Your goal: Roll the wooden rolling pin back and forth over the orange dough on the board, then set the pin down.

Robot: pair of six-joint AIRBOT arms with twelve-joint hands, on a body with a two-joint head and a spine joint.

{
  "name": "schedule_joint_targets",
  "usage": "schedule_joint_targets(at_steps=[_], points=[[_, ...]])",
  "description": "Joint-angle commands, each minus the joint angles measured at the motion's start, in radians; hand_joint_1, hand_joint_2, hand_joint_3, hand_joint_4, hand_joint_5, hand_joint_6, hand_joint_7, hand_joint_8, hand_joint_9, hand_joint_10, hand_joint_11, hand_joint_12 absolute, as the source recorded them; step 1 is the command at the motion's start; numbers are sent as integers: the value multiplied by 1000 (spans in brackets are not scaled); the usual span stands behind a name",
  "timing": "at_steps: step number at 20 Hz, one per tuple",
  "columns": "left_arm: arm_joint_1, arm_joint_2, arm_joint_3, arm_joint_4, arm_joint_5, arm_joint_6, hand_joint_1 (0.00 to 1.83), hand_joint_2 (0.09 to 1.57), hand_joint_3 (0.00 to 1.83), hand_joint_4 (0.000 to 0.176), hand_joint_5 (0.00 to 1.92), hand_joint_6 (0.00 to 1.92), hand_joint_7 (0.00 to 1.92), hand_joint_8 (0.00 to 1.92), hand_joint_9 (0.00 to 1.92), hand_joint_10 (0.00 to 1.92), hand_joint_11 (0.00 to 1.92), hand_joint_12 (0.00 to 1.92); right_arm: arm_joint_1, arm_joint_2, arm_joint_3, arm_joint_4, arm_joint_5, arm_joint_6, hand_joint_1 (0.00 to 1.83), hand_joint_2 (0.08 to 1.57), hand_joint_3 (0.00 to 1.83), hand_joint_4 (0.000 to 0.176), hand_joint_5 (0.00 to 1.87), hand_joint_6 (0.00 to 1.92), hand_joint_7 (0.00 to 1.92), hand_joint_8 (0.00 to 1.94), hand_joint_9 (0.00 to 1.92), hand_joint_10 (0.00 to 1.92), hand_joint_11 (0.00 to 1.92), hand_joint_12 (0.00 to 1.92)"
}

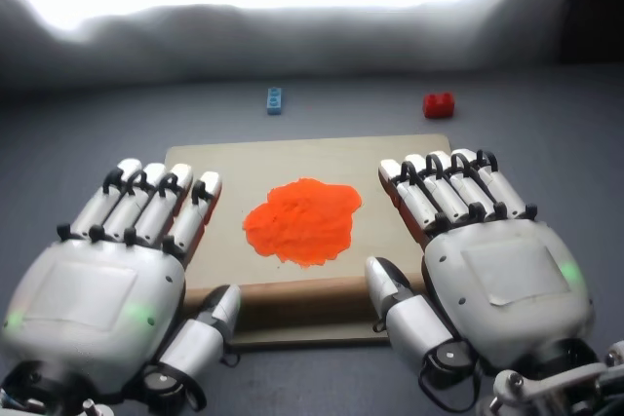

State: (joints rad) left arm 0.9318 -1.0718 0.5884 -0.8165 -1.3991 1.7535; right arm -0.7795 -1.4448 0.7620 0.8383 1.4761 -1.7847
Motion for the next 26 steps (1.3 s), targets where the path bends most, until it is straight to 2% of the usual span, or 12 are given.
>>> schedule_joint_targets(at_steps=[1,6,12,19,23,26], points=[[3,-3,5,54,-100,-12,0,1549,49,0,0,0,0,0,0,0,0,0,-4,-2,-2,-98,70,1,0,1571,58,0,169,4,144,0,143,3,0,383],[18,-39,26,21,-102,-56,0,1550,45,0,0,0,0,0,0,0,0,0,-26,-33,4,-70,65,-18,0,1571,56,0,168,0,150,0,150,3,0,363],[34,-100,71,21,-102,-84,0,1551,39,0,0,0,0,0,0,0,0,0,-28,-104,95,-70,72,-23,0,1571,47,0,165,0,158,0,157,3,0,354],[51,-154,111,42,-170,-94,0,1542,30,0,0,0,0,0,0,0,0,0,-32,-150,149,-68,72,-39,0,1554,5,0,176,0,168,0,159,2,0,367],[57,-163,132,42,-170,-99,0,1431,0,0,0,0,0,0,0,0,0,0,-43,-165,172,-68,74,-40,0,1464,0,0,136,2,138,3,118,2,0,234],[58,-173,150,42,-170,-113,0,1412,0,0,0,0,0,0,0,0,0,0,-42,-175,181,-67,78,-35,0,1449,0,0,142,4,150,5,122,4,0,256]])
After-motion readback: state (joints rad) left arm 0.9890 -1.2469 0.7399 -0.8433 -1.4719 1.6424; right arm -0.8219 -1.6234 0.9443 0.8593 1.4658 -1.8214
